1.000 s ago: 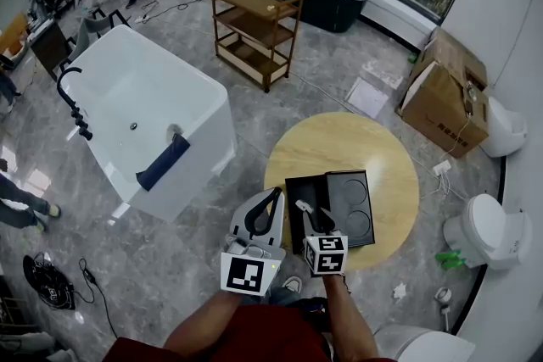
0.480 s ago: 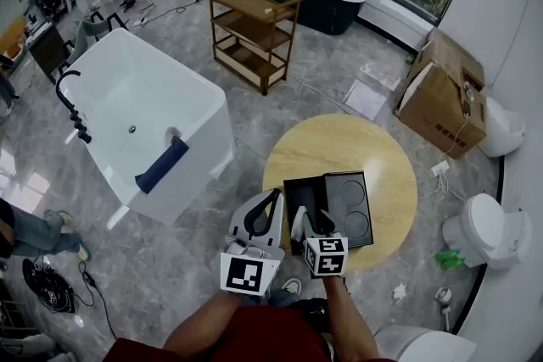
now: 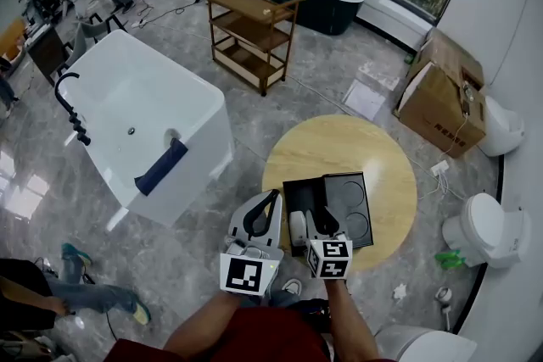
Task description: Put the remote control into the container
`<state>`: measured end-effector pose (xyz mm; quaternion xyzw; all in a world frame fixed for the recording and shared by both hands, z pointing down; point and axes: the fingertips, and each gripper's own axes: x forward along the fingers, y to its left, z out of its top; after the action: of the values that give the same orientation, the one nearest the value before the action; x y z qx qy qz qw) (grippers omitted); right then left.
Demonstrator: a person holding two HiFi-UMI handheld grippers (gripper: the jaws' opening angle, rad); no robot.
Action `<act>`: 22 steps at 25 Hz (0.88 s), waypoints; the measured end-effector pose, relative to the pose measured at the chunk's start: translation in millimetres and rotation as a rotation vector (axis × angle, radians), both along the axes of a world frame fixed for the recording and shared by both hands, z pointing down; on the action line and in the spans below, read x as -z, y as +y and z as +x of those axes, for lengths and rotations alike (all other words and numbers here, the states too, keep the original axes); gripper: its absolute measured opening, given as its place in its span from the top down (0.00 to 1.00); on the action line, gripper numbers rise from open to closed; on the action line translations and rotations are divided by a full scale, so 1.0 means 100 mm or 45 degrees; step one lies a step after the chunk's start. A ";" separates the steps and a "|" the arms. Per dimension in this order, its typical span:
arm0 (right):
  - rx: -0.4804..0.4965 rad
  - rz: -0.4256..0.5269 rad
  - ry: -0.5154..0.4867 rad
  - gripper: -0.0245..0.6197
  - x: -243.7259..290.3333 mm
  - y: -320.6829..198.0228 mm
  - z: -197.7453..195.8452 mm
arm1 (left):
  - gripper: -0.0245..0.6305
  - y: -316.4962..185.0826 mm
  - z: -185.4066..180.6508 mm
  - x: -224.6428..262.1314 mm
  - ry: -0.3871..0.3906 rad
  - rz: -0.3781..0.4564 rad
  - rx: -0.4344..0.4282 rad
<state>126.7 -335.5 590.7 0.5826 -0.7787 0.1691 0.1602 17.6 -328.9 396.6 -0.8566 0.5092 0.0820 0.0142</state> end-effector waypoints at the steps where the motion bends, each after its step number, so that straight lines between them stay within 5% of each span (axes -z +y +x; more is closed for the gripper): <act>1: -0.005 0.018 -0.004 0.76 0.05 0.00 0.01 | 0.94 0.00 0.00 -0.01 0.000 -0.003 0.000; 22: -0.072 0.495 -0.098 0.76 1.46 0.09 0.12 | 0.94 -0.02 0.01 0.00 -0.003 -0.001 -0.001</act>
<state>138.9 -327.0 444.6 0.6172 -0.7856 0.0419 0.0100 18.1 -330.7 396.9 -0.8570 0.5088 0.0806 0.0144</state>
